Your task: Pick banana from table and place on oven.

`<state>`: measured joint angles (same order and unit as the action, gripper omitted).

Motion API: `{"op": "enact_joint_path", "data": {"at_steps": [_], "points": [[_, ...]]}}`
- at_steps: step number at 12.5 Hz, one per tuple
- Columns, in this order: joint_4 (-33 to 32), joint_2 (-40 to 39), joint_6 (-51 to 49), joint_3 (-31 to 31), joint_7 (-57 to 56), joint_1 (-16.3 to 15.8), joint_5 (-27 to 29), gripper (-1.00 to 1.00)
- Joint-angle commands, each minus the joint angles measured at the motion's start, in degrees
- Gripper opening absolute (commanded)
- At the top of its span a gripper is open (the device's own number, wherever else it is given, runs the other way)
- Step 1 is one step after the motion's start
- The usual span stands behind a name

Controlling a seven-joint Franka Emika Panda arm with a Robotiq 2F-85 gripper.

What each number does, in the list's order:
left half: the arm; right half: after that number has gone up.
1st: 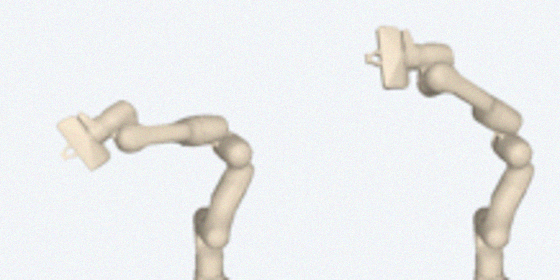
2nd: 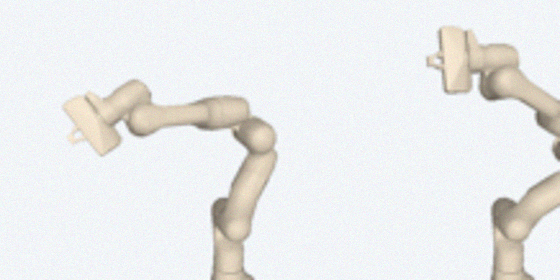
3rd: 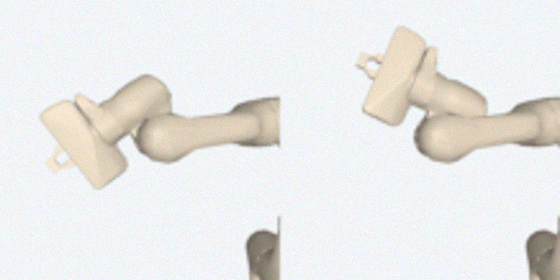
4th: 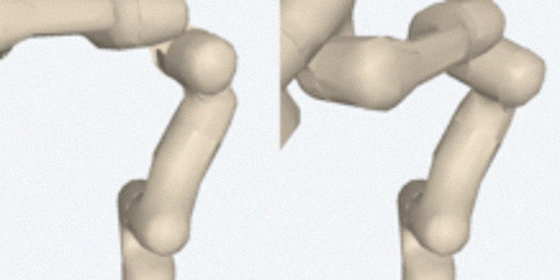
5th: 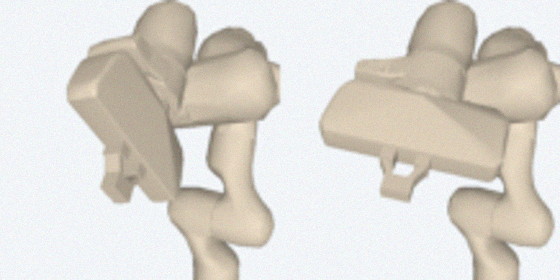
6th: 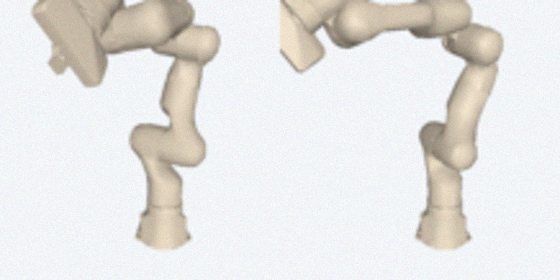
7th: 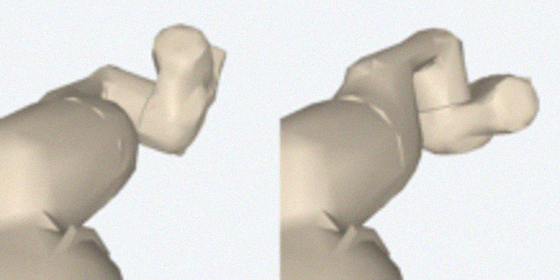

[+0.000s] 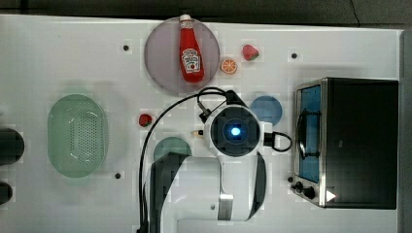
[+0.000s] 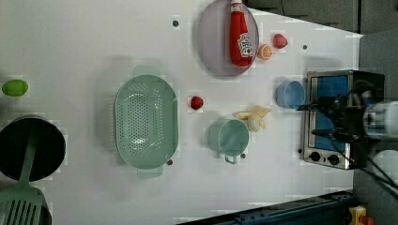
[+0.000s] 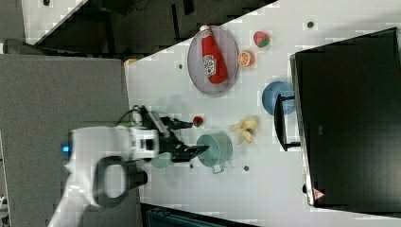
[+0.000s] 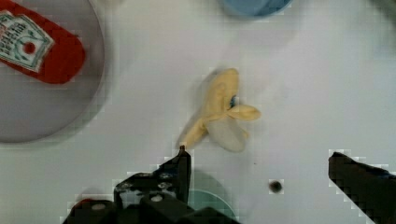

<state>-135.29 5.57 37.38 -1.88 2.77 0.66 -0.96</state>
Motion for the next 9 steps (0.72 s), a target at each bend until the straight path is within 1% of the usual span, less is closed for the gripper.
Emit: {"op": "enact_joint_path", "data": {"at_steps": [1,5,9], "points": [[-1.41,-2.21,5.94,1.35,2.86,0.95,-0.1,1.0],[-3.92,-11.73,15.57,1.31,3.09,0.98,-0.1,1.0],[-6.45,-18.84,26.31,1.3,3.11,0.99,-0.09,1.0]]}}
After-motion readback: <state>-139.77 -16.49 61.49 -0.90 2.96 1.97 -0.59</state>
